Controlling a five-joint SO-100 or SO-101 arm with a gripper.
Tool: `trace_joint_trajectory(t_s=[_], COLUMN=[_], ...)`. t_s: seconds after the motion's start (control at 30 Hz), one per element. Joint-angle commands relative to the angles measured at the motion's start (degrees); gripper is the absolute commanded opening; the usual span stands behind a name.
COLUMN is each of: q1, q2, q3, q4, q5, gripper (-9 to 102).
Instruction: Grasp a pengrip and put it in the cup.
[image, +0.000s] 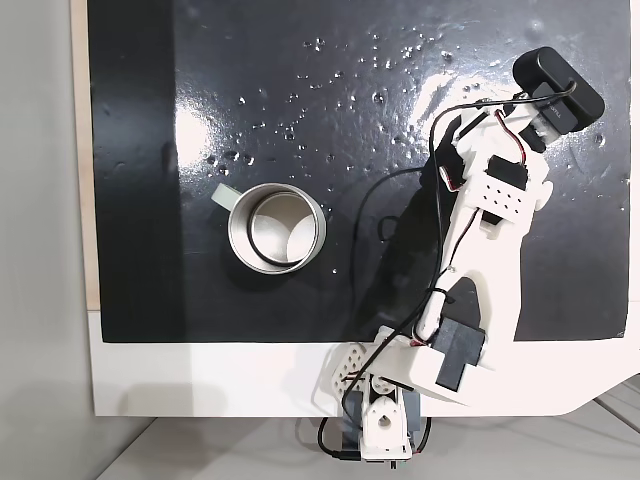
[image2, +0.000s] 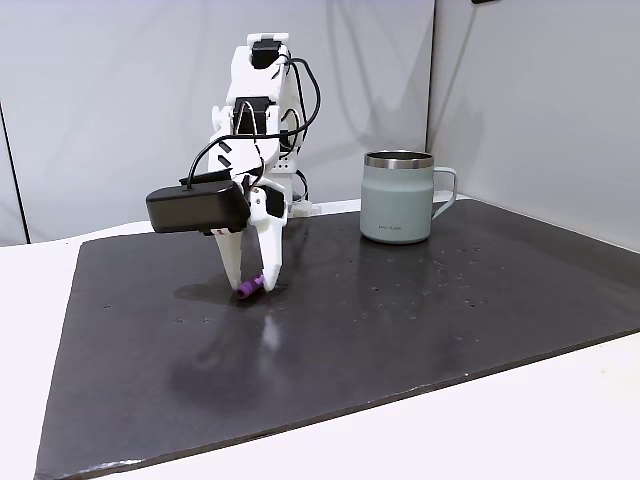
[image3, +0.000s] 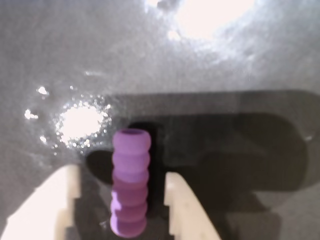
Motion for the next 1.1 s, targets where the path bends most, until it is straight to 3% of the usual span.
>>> trace_joint_trajectory(t_s=[0.0,0.47,0.73,1.07], q1=[0.88,0.79,-4.22,-17.49], q2=[-0.44,-1.14,11.69,34.45], q3=[-2.46,-4.31,-6.24,-5.45], q4=[-1.76,-0.26,13.54,32.87], q5=[0.09,0.88,11.51,26.37], gripper=[13,0,0,0])
